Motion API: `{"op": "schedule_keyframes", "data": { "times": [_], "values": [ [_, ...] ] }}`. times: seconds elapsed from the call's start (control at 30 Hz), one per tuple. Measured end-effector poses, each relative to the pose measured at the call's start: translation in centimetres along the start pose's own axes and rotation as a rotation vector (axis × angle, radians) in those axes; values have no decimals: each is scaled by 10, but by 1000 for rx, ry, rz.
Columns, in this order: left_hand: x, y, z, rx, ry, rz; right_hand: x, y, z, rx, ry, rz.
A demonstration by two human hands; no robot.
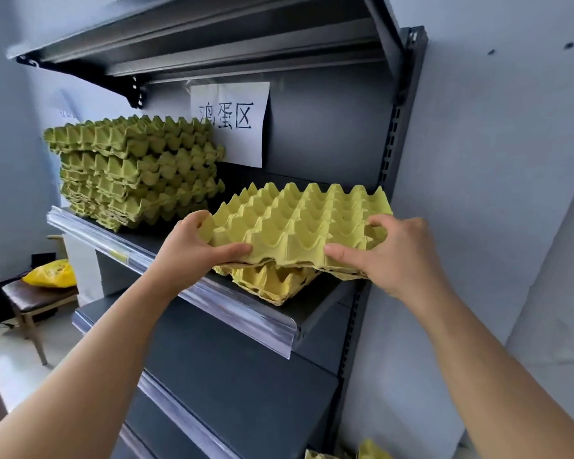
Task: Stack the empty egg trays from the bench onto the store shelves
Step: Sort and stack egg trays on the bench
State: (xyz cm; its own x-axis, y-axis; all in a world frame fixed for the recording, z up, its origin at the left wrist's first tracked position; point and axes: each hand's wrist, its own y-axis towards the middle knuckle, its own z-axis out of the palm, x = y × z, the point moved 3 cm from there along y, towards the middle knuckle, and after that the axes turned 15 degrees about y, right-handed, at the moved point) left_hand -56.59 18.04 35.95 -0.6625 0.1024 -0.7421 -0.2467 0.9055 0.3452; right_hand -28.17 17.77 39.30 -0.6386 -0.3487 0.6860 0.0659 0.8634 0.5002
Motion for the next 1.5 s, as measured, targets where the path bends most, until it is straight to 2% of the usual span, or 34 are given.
{"op": "schedule_keyframes", "data": {
  "times": [0.23, 0.6, 0.8, 1.03, 1.23, 1.37, 1.5],
  "values": [
    [35, 47, -10, 77, -83, 70, 24, 1, 43, -65, -122, 49],
    [84, 117, -10, 267, -27, 212, 43, -13, 105, -148, -111, 307],
    [97, 132, -2, 296, -57, 224, 44, -9, 122, -158, -142, 373],
    [106, 140, -6, 292, -30, 221, 46, 0, 134, -148, -188, 360],
    [109, 130, -13, 222, 83, 269, 51, -6, 140, -156, -253, 315],
    [93, 119, -17, -6, 294, 478, 57, -13, 129, -184, -321, 251],
    [60, 93, -9, -111, 296, 657, 62, -32, 110, -222, -335, 158]
  ]
}}
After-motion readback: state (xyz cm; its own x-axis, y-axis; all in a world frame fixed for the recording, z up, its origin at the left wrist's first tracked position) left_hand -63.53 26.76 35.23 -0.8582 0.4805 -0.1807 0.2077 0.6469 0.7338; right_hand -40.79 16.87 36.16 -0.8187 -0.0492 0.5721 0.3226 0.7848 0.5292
